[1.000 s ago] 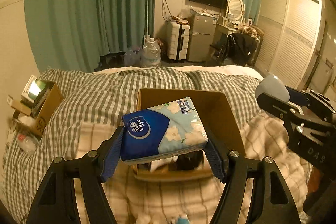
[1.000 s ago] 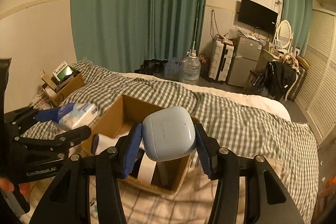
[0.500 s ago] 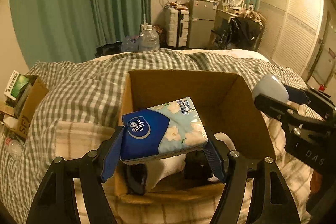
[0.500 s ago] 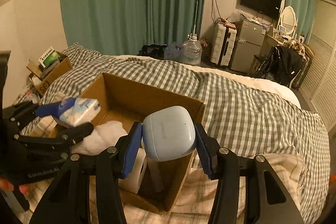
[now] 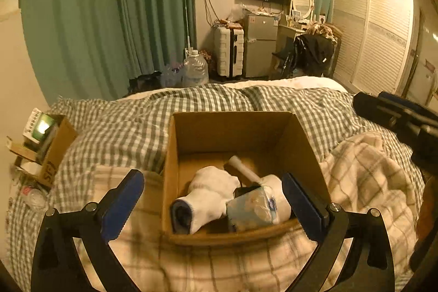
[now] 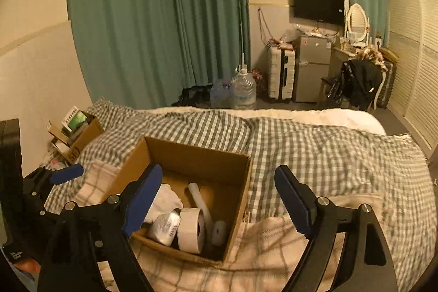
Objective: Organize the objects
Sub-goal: 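Grasp the white lace cloth with the left tool while the right tool grasps the plush toy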
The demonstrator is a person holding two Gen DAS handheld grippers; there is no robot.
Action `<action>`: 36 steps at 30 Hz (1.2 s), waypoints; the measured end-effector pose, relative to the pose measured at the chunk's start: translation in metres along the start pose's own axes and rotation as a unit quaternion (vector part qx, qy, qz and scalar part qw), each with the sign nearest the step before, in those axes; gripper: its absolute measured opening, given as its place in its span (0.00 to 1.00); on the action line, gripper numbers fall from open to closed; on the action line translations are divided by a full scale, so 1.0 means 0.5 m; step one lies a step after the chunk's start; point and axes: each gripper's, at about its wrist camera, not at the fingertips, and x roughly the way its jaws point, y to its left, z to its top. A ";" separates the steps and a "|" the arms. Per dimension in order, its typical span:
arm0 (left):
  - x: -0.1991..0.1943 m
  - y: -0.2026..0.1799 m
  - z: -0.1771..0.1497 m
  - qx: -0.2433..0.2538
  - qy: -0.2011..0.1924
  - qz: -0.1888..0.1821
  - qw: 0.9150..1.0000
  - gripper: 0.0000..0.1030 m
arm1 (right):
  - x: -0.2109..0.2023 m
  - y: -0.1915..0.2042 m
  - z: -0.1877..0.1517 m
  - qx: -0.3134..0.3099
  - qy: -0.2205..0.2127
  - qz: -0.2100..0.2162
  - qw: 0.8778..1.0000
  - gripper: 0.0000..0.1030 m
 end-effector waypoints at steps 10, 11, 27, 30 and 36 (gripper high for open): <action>-0.147 0.053 -0.128 -0.018 0.012 0.025 0.999 1.00 | -0.158 0.036 -0.110 -0.009 0.005 -0.037 0.999 0.82; -0.154 0.065 -0.150 -0.026 0.018 0.029 0.999 1.00 | -0.158 0.041 -0.131 -0.007 0.013 -0.034 0.999 0.82; -0.050 0.134 -0.398 -0.070 0.136 0.061 0.986 1.00 | 0.044 0.210 -0.371 -0.090 0.175 0.036 0.980 0.82; -0.046 0.131 -0.398 -0.058 0.138 0.076 0.986 0.99 | 0.065 0.238 -0.395 -0.130 0.190 0.049 0.972 0.81; -0.031 0.154 -0.410 -0.083 0.156 0.072 0.982 0.99 | 0.102 0.254 -0.425 -0.144 0.219 0.070 0.962 0.81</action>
